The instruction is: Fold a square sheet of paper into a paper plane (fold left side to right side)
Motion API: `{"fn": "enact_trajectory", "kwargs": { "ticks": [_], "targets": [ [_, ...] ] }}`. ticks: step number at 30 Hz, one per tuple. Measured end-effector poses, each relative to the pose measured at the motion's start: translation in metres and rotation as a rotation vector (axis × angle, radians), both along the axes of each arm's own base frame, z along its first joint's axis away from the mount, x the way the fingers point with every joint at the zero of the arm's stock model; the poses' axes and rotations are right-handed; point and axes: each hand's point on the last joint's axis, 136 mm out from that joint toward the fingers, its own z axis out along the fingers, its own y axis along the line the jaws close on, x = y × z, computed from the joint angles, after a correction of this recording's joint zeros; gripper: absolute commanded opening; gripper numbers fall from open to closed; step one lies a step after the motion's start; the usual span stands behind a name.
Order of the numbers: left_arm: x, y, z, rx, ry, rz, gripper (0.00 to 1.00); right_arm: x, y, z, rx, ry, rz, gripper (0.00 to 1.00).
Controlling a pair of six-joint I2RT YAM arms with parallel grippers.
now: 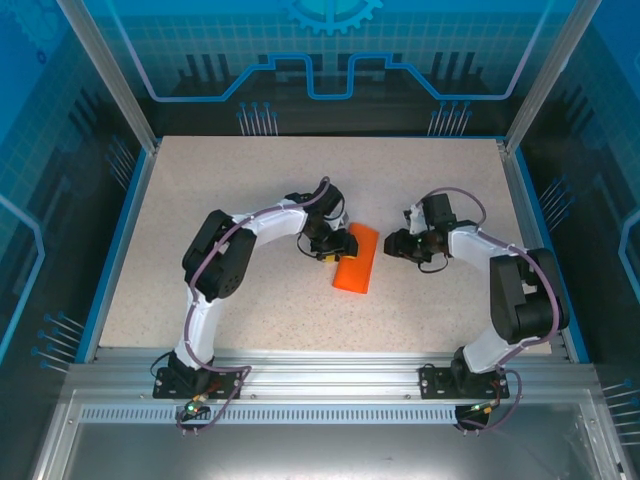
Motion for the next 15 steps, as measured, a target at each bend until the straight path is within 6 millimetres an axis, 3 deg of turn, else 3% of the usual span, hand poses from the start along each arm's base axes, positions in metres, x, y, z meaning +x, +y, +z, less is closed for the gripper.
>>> {"fn": "enact_trajectory", "kwargs": {
  "ticks": [15],
  "targets": [
    [0.0012, -0.0037, -0.0032, 0.041, 0.009, 0.004, 0.56, -0.0114, -0.0042, -0.0062, -0.019, 0.019, 0.003, 0.51]
  ]
}}
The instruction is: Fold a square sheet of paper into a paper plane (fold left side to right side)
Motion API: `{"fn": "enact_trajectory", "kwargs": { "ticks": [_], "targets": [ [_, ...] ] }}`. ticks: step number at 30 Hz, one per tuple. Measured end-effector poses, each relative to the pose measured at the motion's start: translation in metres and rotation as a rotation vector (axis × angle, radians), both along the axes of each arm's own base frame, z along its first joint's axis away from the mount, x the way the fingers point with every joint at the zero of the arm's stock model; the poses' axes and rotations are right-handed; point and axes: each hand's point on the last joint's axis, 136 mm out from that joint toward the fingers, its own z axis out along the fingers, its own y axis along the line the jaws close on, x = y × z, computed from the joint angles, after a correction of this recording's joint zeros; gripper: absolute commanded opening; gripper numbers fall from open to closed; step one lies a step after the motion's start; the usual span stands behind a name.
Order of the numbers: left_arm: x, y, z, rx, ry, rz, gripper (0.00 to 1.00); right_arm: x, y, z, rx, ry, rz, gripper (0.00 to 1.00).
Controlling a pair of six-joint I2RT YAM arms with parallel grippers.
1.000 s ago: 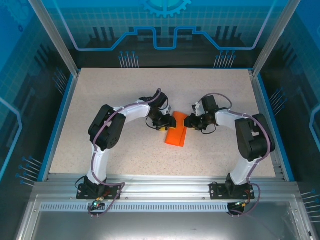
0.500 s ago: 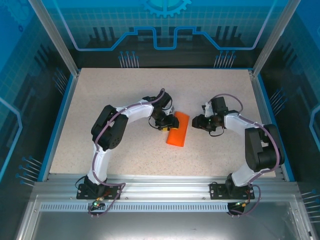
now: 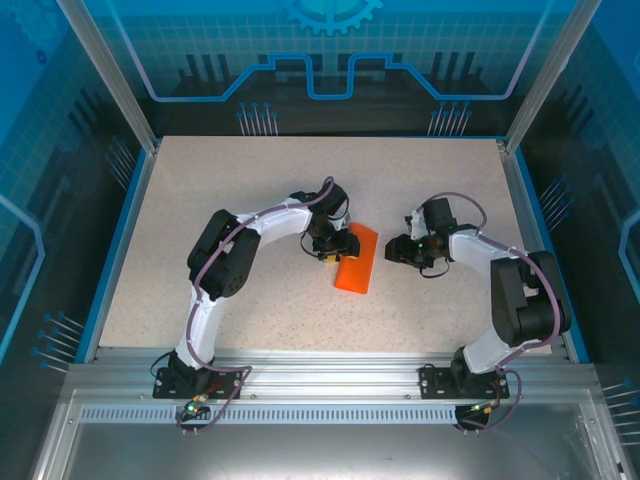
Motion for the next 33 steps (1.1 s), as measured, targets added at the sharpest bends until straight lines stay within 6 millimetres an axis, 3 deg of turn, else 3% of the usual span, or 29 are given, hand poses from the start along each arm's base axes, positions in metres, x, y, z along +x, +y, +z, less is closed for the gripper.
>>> {"fn": "enact_trajectory", "kwargs": {
  "ticks": [7, 33],
  "targets": [
    [0.0008, -0.0009, -0.0005, 0.012, 0.016, 0.015, 0.56, -0.0082, 0.0004, -0.0043, 0.008, 0.018, 0.004, 0.51],
    [0.0003, -0.0019, -0.0023, 0.068, 0.009, 0.012, 0.57, -0.0079, 0.0025, -0.0032, 0.02, 0.014, 0.009, 0.54]
  ]
}}
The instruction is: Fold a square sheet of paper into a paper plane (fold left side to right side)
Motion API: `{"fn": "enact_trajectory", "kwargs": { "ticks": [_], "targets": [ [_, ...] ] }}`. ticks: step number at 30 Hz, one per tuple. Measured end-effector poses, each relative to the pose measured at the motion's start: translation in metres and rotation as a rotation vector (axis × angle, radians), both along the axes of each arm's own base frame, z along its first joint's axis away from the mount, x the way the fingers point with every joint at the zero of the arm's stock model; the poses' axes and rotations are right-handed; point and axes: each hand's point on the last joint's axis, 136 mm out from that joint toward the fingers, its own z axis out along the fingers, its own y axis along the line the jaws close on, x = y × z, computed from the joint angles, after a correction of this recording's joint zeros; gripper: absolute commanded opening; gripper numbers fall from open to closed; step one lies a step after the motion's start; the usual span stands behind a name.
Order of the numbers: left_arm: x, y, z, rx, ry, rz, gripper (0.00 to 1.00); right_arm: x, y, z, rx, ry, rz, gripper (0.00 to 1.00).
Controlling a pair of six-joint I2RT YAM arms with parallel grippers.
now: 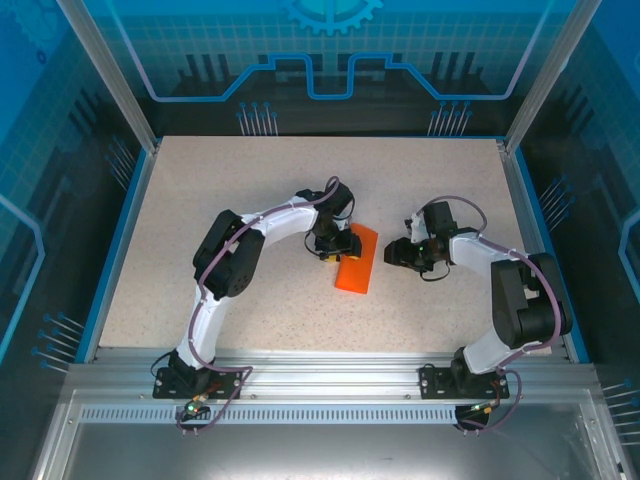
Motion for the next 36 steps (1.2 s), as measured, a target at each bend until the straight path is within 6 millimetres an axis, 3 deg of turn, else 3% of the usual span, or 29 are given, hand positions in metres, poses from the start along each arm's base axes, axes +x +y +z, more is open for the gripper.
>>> {"fn": "enact_trajectory", "kwargs": {
  "ticks": [36],
  "targets": [
    [0.0, -0.0009, -0.0015, 0.025, 0.017, -0.002, 0.58, -0.0017, 0.0052, 0.0019, 0.04, -0.006, 0.002, 0.56]
  ]
}}
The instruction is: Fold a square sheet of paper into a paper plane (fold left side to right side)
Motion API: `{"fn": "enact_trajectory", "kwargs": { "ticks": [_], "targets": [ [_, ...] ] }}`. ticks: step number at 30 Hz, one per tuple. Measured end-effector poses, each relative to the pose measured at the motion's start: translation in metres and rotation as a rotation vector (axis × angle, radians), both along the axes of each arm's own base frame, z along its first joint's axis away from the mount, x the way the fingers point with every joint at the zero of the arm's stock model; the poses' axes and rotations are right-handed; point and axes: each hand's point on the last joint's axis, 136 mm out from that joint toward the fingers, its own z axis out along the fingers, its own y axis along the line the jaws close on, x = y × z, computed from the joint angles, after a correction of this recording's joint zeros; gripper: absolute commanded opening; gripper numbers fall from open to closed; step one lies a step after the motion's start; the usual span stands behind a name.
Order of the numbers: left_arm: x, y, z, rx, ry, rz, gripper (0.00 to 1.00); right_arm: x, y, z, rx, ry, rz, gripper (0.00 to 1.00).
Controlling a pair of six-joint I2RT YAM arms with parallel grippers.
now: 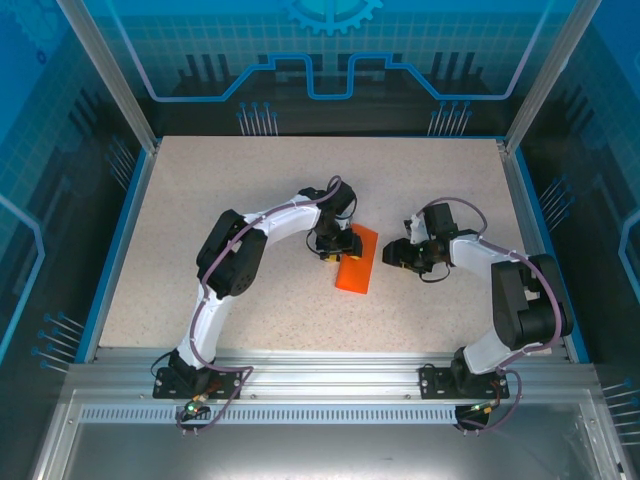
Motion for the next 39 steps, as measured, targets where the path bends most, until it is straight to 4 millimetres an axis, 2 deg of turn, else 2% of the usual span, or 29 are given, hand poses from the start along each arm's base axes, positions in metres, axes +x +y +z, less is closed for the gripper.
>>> {"fn": "enact_trajectory", "kwargs": {
  "ticks": [22, 25, 31, 39],
  "targets": [
    [0.0, 0.0, -0.001, 0.004, 0.005, -0.001, 0.58, 0.0, 0.004, 0.002, 0.032, 0.001, -0.006, 0.54],
    [0.0, 0.0, -0.001, 0.004, 0.005, -0.001, 0.58, 0.002, 0.006, 0.003, 0.044, -0.001, -0.009, 0.46],
    [0.0, 0.0, 0.0, 0.004, 0.005, -0.001, 0.58, 0.006, 0.019, 0.003, 0.105, 0.003, -0.01, 0.24],
    [0.0, 0.0, 0.0, 0.006, 0.006, -0.001, 0.58, 0.011, 0.04, -0.016, 0.181, 0.056, -0.022, 0.14]
  ]
}}
